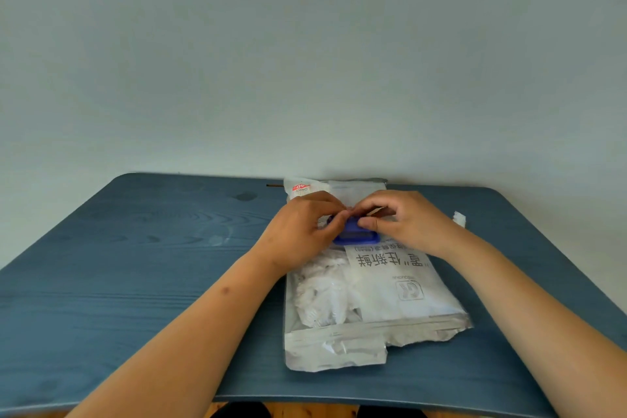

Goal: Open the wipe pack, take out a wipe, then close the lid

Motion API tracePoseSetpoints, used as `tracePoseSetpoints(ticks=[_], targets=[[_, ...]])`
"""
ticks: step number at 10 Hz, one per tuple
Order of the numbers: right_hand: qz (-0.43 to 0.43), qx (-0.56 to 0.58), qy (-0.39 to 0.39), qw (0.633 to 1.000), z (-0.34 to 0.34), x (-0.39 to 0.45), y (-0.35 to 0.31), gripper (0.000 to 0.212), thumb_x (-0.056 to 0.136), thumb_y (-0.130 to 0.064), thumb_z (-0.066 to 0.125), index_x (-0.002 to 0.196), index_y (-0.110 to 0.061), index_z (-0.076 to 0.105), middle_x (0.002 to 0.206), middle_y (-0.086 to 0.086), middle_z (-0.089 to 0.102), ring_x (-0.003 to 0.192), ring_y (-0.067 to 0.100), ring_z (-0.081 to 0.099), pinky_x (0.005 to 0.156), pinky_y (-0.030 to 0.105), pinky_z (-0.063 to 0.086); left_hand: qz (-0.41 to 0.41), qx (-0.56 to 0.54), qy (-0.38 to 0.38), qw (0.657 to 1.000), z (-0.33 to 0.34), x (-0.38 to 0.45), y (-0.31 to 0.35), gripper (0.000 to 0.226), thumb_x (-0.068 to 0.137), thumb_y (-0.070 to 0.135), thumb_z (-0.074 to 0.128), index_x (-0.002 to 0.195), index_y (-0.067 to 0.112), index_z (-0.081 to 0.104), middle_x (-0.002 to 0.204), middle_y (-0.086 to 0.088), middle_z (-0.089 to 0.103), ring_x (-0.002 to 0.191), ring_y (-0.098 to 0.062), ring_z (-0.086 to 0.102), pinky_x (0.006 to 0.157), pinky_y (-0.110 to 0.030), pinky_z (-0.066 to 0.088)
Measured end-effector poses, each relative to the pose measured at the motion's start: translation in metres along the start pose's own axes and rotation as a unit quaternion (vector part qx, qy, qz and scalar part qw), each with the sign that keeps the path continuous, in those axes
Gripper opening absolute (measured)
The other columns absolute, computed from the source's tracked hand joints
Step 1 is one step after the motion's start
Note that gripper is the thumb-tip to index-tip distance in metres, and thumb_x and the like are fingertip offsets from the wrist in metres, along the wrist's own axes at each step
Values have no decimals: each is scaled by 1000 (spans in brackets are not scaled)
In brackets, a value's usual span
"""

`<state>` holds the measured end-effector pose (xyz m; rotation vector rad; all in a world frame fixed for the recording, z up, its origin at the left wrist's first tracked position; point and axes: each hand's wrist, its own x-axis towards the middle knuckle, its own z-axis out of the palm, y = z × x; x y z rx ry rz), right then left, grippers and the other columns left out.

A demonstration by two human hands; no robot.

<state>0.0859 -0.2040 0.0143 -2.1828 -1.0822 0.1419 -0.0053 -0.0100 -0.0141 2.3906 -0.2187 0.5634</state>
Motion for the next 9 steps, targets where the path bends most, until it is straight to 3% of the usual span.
tracePoseSetpoints(ticks=[1, 3, 5, 7, 8, 9], targets=[[6, -34, -11, 999, 4, -1, 3, 29, 82, -31, 76, 110, -30, 72, 111, -16, 71, 104, -1, 65, 95, 22, 51, 2, 24, -19, 1000, 2, 0, 1, 26, 90, 33, 61, 110, 23, 75, 110, 10, 68, 103, -4, 60, 92, -29, 50], [-5, -45, -11, 999, 9, -2, 4, 33, 80, -29, 78, 113, -25, 71, 114, -13, 69, 105, 1, 64, 96, 20, 51, 5, 58, -37, 998, 3, -1, -2, 32, 84, 33, 69, 113, 22, 72, 111, 6, 63, 105, -9, 56, 95, -25, 46], [-9, -62, -16, 998, 14, -2, 8, 36, 80, -29, 78, 115, -24, 70, 117, -12, 67, 108, 1, 63, 92, 6, 45, 1, 65, -57, 996, 3, -3, -4, 33, 82, 35, 69, 114, 25, 70, 110, 7, 62, 106, -10, 55, 95, -22, 43], [-7, -64, -13, 998, 14, -5, 5, 36, 80, -29, 78, 115, -25, 70, 118, -11, 67, 108, 2, 63, 98, 17, 48, 6, 62, -50, 997, 4, -3, -4, 33, 82, 34, 69, 113, 24, 70, 109, 6, 62, 106, -11, 55, 95, -24, 44], [-7, -75, 3, 997, 5, -7, -4, 33, 81, -32, 76, 113, -25, 70, 114, -11, 68, 106, 3, 63, 98, 25, 51, 10, 58, -42, 997, 3, -3, -3, 30, 82, 33, 69, 111, 24, 70, 108, 6, 62, 104, -11, 56, 94, -23, 44], [-16, -4, 108, 994, -13, -12, -21, 31, 82, -32, 75, 111, -21, 71, 109, -9, 72, 101, 4, 66, 91, 13, 50, 8, 50, -39, 998, 4, -2, -4, 28, 82, 31, 69, 109, 24, 71, 106, 7, 61, 101, -10, 55, 92, -22, 44]])
